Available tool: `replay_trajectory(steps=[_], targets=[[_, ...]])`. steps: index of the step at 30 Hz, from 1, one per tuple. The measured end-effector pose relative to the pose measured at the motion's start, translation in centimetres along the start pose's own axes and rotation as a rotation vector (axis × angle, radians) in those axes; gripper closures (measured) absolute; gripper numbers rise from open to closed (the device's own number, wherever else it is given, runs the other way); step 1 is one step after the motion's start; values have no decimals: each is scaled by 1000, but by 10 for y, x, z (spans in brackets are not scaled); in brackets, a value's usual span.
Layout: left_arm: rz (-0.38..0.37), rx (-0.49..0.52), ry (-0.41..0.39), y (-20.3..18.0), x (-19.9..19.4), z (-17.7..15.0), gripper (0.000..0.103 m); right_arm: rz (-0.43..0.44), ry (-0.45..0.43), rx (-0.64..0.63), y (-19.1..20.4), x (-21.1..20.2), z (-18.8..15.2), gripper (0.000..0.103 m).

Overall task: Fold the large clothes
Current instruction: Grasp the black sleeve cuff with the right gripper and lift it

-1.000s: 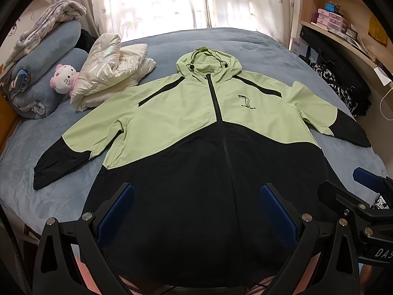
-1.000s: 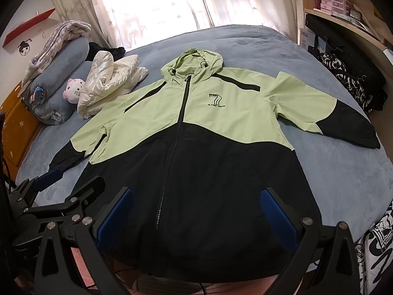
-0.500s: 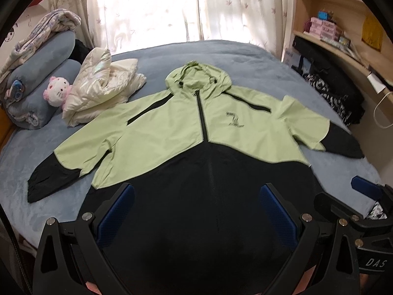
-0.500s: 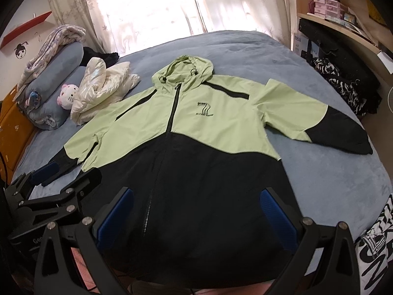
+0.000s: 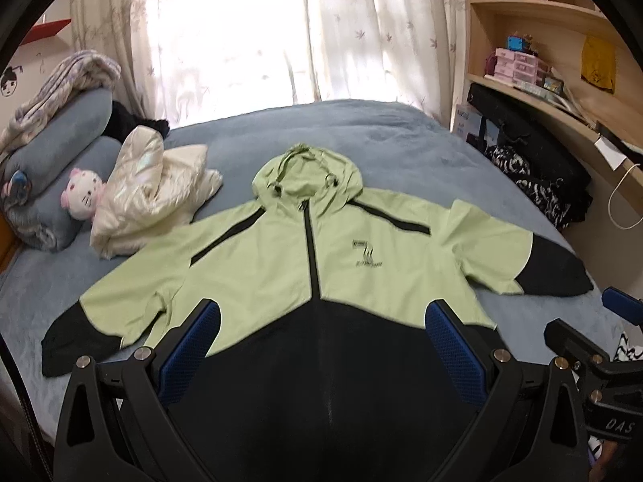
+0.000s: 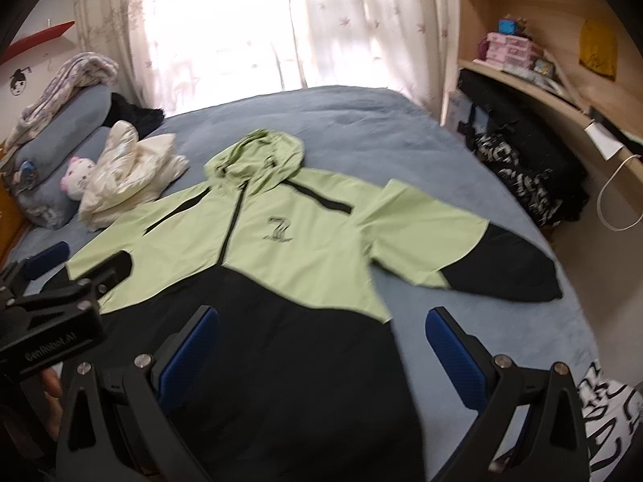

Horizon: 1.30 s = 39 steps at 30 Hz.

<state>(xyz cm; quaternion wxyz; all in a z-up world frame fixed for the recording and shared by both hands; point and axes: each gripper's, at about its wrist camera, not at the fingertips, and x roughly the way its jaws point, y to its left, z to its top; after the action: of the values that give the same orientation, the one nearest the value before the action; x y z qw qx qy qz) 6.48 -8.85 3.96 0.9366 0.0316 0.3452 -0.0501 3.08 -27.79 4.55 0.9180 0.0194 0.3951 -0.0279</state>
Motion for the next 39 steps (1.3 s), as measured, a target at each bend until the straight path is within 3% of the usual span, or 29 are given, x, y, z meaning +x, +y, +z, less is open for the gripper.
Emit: replay_trajectory(steps=[7,10,15,20,23,31,35,39], targets=[[39,53,-111,-24,2,35,3,-86,-89,15,-36,-6,32,0],[36,68,-114,-36,9,48,3,-103,-123,39,-55,-8,46,0],[21,85,-114,-62,30,63,3,-72,-160,183,-109,-5,61,0],[-105,60,-35,-83,62,70,3,-32,-111,329,-171,24,61,0],[-121,42,-2,-97,86,72,3,-40,-69,405,-203,46,54,5],[-52,78,50,-136,166,65,3,-95,75,650,-283,115,12,17],[-82,25,88,-141,204,55,3,-95,142,849,-326,147,-27,19],[-119,-5,107,-145,223,44,3,-139,198,949,-347,175,-58,26]])
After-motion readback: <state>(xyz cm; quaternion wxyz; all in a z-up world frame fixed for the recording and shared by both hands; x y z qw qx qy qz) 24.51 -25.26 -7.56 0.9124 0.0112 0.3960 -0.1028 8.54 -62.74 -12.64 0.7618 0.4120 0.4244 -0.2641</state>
